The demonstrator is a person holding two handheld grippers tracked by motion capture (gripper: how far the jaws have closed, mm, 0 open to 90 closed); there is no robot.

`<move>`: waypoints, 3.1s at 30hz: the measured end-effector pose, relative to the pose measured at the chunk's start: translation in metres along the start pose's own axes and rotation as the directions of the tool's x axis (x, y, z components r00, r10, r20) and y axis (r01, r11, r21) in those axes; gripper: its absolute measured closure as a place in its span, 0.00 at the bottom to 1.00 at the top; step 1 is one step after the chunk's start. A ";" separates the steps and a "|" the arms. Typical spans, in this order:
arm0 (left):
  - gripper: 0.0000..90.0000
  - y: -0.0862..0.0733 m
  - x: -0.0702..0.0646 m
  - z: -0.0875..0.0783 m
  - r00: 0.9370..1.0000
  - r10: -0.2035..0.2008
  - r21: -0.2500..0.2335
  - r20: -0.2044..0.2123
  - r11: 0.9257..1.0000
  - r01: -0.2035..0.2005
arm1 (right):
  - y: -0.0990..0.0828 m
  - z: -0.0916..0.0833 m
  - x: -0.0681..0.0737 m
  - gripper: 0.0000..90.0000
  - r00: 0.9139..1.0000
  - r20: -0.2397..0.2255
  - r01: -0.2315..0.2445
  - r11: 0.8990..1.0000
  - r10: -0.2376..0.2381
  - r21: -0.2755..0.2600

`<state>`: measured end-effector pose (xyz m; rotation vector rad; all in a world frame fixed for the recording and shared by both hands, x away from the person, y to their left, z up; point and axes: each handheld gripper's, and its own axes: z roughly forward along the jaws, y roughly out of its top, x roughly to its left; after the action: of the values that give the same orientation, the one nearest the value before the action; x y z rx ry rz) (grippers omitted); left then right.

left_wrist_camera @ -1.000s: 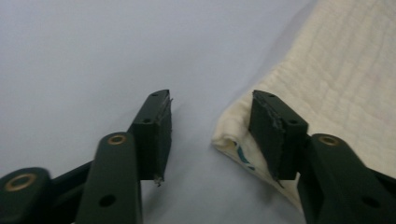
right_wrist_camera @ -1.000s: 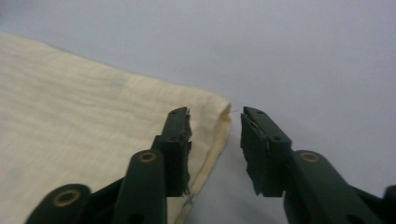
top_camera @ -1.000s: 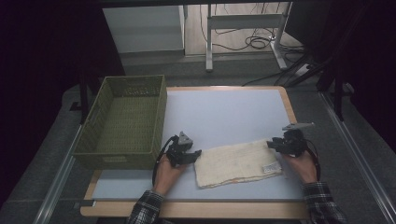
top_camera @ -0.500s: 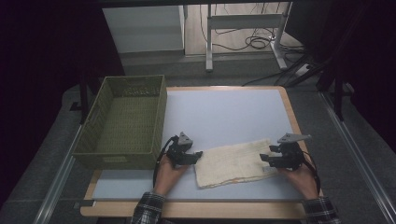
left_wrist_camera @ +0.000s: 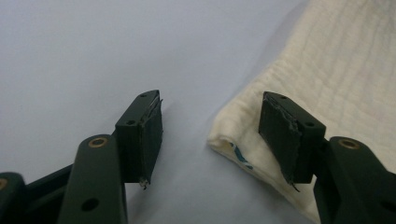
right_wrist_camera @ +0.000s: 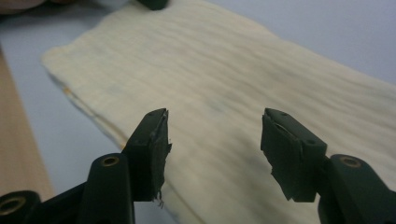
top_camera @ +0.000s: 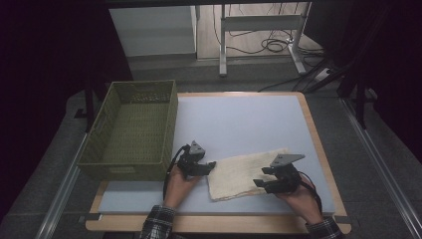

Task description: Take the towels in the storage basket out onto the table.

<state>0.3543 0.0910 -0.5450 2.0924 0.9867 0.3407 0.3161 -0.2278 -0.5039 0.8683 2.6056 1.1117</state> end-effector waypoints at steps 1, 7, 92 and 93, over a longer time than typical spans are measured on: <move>0.44 0.000 0.000 0.000 1.000 0.000 0.000 0.000 1.000 0.000 | 0.002 0.003 0.004 0.49 1.000 -0.015 0.010 1.000 -0.010 0.002; 0.44 0.000 0.000 0.000 1.000 0.003 0.003 0.001 1.000 -0.004 | 0.014 0.019 0.029 0.52 0.995 -0.074 0.066 0.998 -0.064 0.017; 0.95 0.073 -0.038 0.009 0.982 0.144 -0.098 0.119 0.986 -0.133 | 0.020 0.002 0.053 0.93 0.993 -0.054 0.096 0.990 -0.101 -0.101; 0.95 0.076 -0.040 0.012 0.981 0.153 -0.096 0.121 0.985 -0.142 | 0.017 -0.002 0.049 0.93 0.995 -0.045 0.088 0.991 -0.093 -0.103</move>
<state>0.3750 0.0250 -0.4930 2.0851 0.7313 0.3145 0.2833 -0.1915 -0.4877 0.7030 2.5742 1.2432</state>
